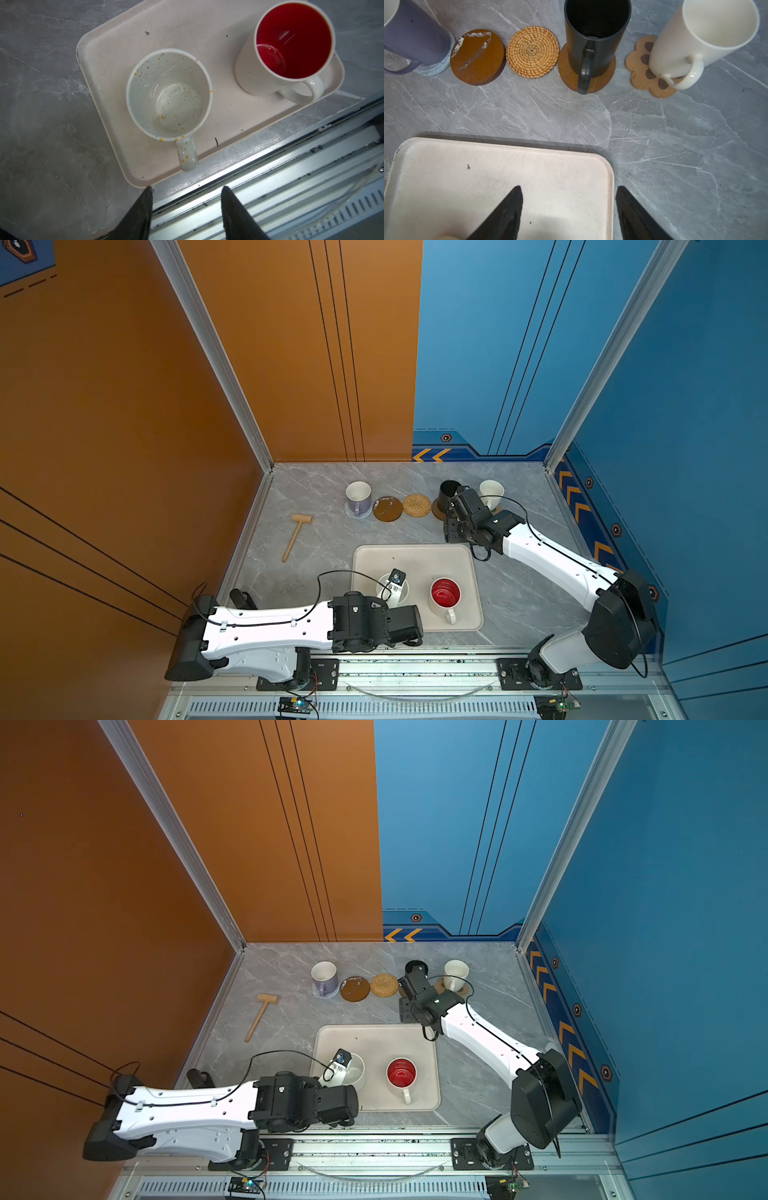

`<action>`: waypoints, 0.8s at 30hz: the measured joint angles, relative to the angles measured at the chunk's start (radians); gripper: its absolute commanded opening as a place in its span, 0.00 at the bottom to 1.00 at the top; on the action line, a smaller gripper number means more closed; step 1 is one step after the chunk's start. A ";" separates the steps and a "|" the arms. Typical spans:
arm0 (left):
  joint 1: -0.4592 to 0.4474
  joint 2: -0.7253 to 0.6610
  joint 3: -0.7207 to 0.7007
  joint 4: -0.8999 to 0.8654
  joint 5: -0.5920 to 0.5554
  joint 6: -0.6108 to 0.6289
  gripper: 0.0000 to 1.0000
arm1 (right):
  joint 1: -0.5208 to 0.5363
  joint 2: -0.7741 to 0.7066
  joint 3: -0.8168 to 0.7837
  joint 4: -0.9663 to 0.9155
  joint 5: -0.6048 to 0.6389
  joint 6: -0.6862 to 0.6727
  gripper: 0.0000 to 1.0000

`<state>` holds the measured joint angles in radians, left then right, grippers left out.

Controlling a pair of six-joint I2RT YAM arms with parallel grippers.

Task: Place cups on coasters
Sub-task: Pick up the cup from the tray.

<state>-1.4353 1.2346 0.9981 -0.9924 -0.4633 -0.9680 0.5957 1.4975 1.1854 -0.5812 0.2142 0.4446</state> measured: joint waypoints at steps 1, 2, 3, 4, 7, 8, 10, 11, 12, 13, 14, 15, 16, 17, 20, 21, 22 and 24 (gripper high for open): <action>0.000 0.023 0.002 0.000 0.000 -0.016 0.54 | 0.000 -0.005 -0.007 0.001 0.000 0.000 0.70; 0.000 0.044 0.003 0.000 -0.001 -0.032 0.54 | 0.000 -0.011 -0.013 0.002 0.000 0.000 0.70; 0.000 0.058 0.003 0.000 -0.001 -0.044 0.54 | 0.000 -0.018 -0.021 0.005 0.000 0.000 0.70; -0.001 0.071 0.003 0.000 -0.001 -0.057 0.54 | 0.000 -0.024 -0.027 0.007 0.001 0.000 0.70; -0.002 0.084 0.004 -0.001 -0.003 -0.097 0.53 | -0.001 -0.046 -0.042 0.013 0.001 0.000 0.71; -0.002 0.084 0.005 0.000 -0.006 -0.108 0.53 | -0.001 -0.051 -0.045 0.016 0.001 0.000 0.70; -0.002 0.084 0.005 0.000 -0.009 -0.134 0.53 | -0.003 -0.061 -0.050 0.017 0.001 0.000 0.71; -0.002 0.085 0.005 0.000 -0.010 -0.143 0.53 | -0.003 -0.063 -0.051 0.018 0.001 0.000 0.71; -0.002 0.087 0.005 0.000 -0.010 -0.153 0.53 | -0.006 -0.066 -0.052 0.018 0.001 0.000 0.71; -0.001 0.092 0.005 0.000 -0.012 -0.161 0.52 | -0.008 -0.068 -0.054 0.018 0.001 0.000 0.71; -0.001 0.099 0.005 0.000 -0.012 -0.167 0.52 | -0.010 -0.069 -0.056 0.019 0.001 0.000 0.71; 0.000 0.109 0.005 0.000 -0.012 -0.173 0.51 | -0.013 -0.070 -0.056 0.018 0.001 0.000 0.71; 0.002 0.123 0.005 -0.001 -0.011 -0.178 0.51 | -0.014 -0.070 -0.057 0.019 0.002 0.000 0.71; 0.002 0.135 0.006 -0.001 -0.011 -0.182 0.50 | -0.014 -0.070 -0.058 0.020 0.002 0.000 0.70; 0.004 0.173 0.006 0.000 -0.010 -0.193 0.50 | -0.016 -0.071 -0.058 0.023 0.006 0.000 0.71; 0.006 0.181 0.006 0.000 -0.008 -0.194 0.49 | -0.017 -0.071 -0.058 0.023 0.008 0.000 0.71; 0.010 0.190 0.006 0.000 -0.008 -0.198 0.49 | -0.019 -0.071 -0.059 0.024 0.008 0.000 0.71; 0.018 0.201 0.006 0.000 -0.008 -0.204 0.48 | -0.020 -0.073 -0.063 0.026 0.009 0.000 0.71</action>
<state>-1.4178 1.4353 1.0046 -0.9924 -0.4709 -1.1721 0.5755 1.4246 1.1221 -0.5556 0.2230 0.4446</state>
